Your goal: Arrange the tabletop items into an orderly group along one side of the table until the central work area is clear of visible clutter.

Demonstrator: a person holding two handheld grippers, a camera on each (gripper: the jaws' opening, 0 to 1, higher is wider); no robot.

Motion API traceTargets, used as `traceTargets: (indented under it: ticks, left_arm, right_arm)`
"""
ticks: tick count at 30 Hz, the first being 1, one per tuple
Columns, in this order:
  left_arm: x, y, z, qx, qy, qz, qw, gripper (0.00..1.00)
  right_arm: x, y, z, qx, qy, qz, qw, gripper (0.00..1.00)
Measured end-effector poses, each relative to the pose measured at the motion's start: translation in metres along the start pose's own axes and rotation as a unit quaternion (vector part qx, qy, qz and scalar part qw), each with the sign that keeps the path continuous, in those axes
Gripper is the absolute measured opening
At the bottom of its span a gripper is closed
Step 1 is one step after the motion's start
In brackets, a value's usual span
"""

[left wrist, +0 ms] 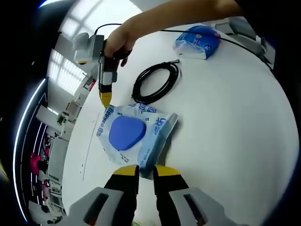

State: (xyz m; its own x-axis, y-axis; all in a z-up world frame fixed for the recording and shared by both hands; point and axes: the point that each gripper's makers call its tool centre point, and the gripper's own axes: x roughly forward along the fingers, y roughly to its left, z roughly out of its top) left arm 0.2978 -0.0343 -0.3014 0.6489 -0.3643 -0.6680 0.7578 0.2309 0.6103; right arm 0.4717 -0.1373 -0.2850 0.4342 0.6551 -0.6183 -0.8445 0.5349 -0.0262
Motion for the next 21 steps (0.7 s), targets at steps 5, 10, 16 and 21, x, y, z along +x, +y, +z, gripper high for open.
traceTargets:
  ticks: [5,10,16,21]
  left_arm:
    - [0.002,0.000,0.000,0.001,-0.004,0.000,1.0000,0.12]
    - [0.003,0.002,-0.002,-0.003,-0.005,-0.001,1.0000,0.13]
    - [0.006,0.003,-0.003,-0.001,-0.003,-0.007,1.0000,0.13]
    - [0.014,-0.006,-0.006,0.010,0.007,-0.021,0.9997,0.16]
  right_arm:
    - [0.010,0.004,0.001,-0.003,0.007,0.006,1.0000,0.21]
    - [0.018,0.009,-0.002,-0.006,0.012,0.021,0.9997,0.25]
    - [0.027,0.014,-0.008,-0.008,0.021,0.034,0.9992,0.25]
    - [0.030,0.015,-0.013,-0.005,0.022,0.038,0.9990,0.23]
